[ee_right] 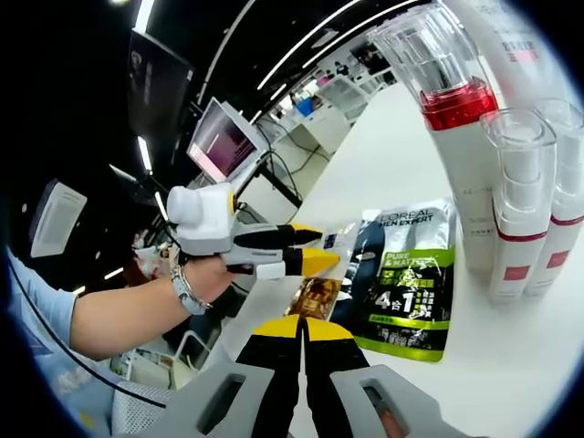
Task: Arrange the skincare products in the storage area until every visible bottle or jar stands upright without overlapping.
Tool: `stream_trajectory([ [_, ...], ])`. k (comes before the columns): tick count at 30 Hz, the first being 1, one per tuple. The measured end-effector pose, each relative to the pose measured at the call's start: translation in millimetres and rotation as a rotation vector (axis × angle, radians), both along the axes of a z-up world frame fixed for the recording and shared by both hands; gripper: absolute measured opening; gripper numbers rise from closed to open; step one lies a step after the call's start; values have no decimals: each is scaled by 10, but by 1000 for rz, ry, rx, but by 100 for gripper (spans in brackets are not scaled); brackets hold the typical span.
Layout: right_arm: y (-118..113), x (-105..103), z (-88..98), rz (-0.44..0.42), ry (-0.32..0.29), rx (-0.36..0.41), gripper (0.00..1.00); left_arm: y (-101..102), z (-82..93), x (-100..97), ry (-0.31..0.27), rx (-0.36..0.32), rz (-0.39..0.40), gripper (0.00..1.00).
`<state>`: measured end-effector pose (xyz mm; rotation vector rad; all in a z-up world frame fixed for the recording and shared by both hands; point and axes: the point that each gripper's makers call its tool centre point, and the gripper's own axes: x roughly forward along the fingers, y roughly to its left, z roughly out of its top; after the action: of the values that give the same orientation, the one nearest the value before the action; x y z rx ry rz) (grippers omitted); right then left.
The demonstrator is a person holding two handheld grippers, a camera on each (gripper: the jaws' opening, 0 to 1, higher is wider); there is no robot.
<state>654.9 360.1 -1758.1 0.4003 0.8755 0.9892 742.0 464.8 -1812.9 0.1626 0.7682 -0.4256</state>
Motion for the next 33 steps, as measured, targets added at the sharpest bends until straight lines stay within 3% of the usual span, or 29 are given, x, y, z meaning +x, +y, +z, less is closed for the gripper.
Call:
stream_trajectory([
  [8,-3,6,3,-1,-2,-1,0,-24,3,21,15,-1,-41,36],
  [24,2,1,-1,1,-1,-1,0,-15,-1,50,14,-6,-21,35],
  [26,5,-3,1,4,-4,-2,0,2,-10,27,36,-5,-11,35],
  [33,7,-12,-1,7,-4,-3,0,81,141,7,8,-49,26,35],
])
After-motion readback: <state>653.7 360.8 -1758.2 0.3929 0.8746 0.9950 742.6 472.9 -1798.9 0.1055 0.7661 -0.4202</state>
